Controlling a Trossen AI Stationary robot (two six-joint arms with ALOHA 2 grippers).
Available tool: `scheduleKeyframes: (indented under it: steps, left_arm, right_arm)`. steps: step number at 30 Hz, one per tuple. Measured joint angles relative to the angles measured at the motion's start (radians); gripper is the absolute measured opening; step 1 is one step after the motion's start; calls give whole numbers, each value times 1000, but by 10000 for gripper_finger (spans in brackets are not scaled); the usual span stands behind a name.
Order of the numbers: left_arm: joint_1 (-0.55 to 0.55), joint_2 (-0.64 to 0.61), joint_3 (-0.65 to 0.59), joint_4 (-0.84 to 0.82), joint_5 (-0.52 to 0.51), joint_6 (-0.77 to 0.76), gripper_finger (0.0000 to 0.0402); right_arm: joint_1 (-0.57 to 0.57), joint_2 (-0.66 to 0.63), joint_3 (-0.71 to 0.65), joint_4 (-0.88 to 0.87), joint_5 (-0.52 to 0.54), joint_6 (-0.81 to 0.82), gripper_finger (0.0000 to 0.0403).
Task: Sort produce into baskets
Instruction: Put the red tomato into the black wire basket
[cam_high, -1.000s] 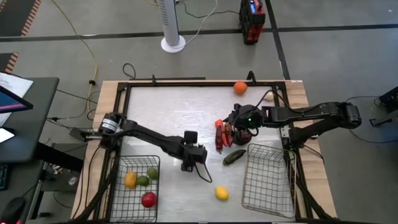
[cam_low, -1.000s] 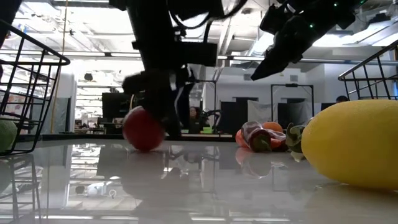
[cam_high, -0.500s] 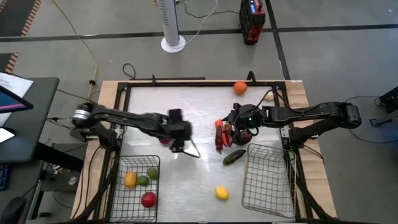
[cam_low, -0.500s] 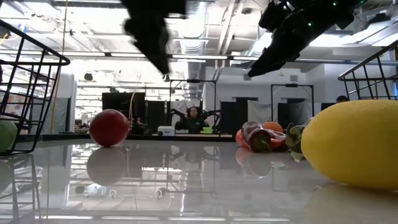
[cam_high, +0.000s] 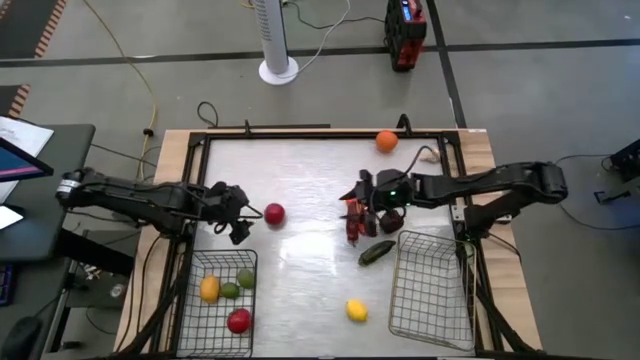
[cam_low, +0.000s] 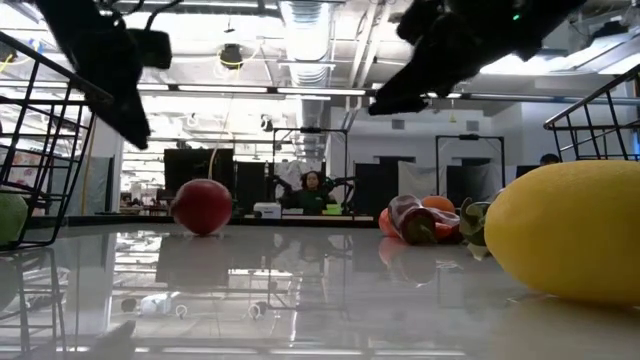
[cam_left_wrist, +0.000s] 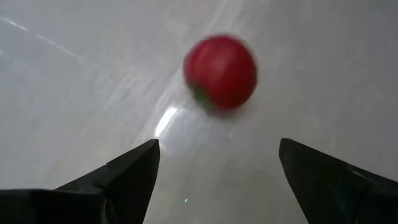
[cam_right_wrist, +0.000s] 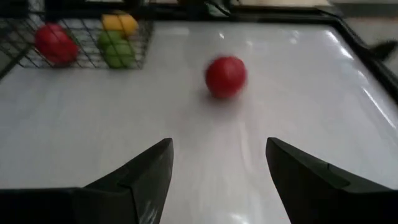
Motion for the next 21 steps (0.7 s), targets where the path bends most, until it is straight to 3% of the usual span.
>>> scheduleKeyframes:
  steps: [7,12,21]
  left_arm:
    - [0,17,-96,197,-61,26,318]
    - [-4,92,-96,232,-84,39,318]
    - [-32,268,-95,461,-40,112,318]
  right_arm:
    - [-34,232,75,117,-26,-12,285]
    - [-47,358,157,110,-49,-11,286]
    - [-28,448,188,152,-77,-10,285]
